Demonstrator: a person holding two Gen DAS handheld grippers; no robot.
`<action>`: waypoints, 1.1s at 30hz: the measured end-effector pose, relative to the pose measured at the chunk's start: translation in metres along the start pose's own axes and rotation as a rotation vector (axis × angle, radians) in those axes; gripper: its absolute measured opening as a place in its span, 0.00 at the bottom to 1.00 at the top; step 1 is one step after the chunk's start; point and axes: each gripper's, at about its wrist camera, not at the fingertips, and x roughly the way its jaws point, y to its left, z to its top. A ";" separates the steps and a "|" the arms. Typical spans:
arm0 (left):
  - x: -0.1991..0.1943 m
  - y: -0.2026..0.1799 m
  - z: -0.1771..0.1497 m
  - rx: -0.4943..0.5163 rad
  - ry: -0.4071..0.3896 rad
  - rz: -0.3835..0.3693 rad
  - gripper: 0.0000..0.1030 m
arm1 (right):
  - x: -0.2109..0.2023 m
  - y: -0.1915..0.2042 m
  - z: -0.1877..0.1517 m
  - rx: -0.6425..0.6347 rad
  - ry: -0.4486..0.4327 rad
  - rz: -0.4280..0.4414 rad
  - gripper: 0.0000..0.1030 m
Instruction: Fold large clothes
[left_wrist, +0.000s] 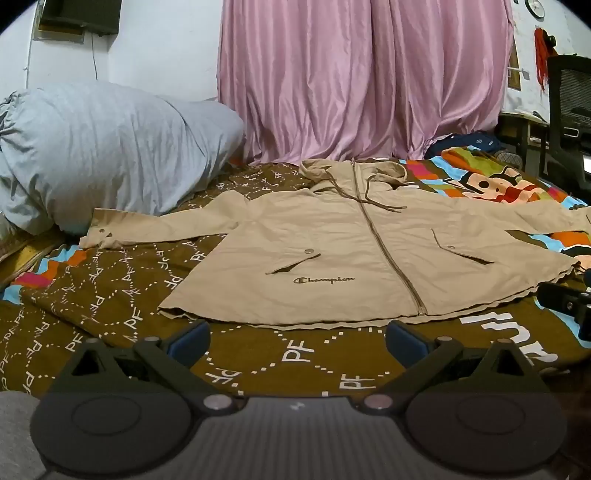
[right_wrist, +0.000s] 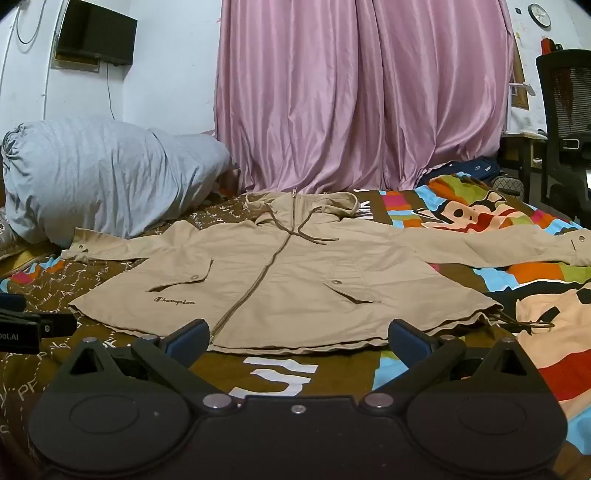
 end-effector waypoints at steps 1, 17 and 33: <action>0.000 0.000 0.000 0.000 0.000 -0.001 1.00 | 0.000 0.000 0.000 0.004 -0.006 0.002 0.99; 0.005 -0.002 -0.005 -0.012 0.008 0.005 1.00 | 0.000 0.000 0.000 0.002 0.004 -0.001 1.00; 0.004 0.001 -0.003 -0.017 0.012 0.004 1.00 | 0.001 0.000 0.000 0.002 0.005 0.001 1.00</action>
